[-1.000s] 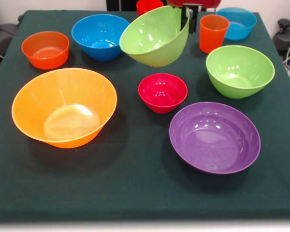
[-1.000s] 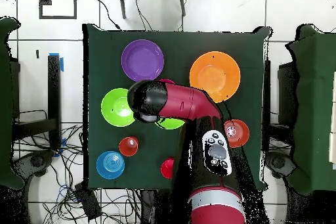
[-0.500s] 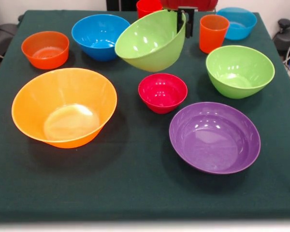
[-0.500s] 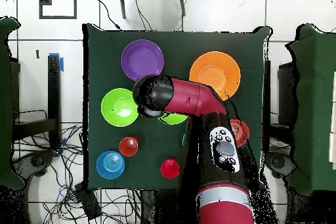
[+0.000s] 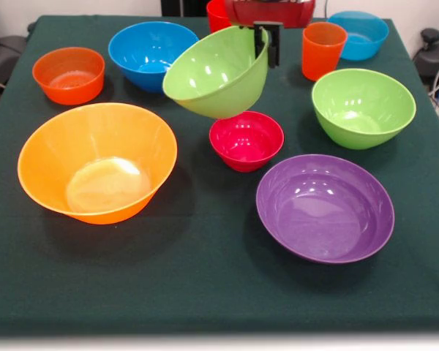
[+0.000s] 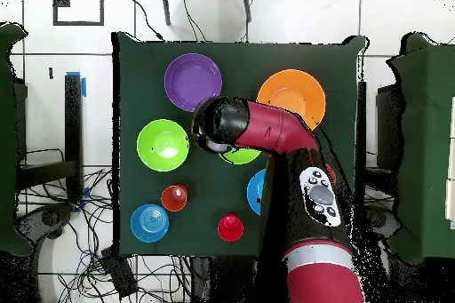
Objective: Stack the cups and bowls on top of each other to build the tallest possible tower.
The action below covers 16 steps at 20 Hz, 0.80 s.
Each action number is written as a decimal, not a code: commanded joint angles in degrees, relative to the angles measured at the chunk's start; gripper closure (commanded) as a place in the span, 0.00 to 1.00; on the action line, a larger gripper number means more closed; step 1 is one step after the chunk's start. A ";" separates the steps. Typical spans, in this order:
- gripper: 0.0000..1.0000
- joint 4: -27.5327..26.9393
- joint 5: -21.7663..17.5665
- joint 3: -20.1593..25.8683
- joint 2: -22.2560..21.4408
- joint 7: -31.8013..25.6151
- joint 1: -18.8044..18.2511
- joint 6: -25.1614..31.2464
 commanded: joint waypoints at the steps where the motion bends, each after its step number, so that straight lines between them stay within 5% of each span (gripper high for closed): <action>1: 1.00 -2.66 -4.70 7.78 4.02 -10.02 -3.03 5.60; 16: 1.00 -6.90 -7.14 11.61 4.69 -10.11 -5.71 11.84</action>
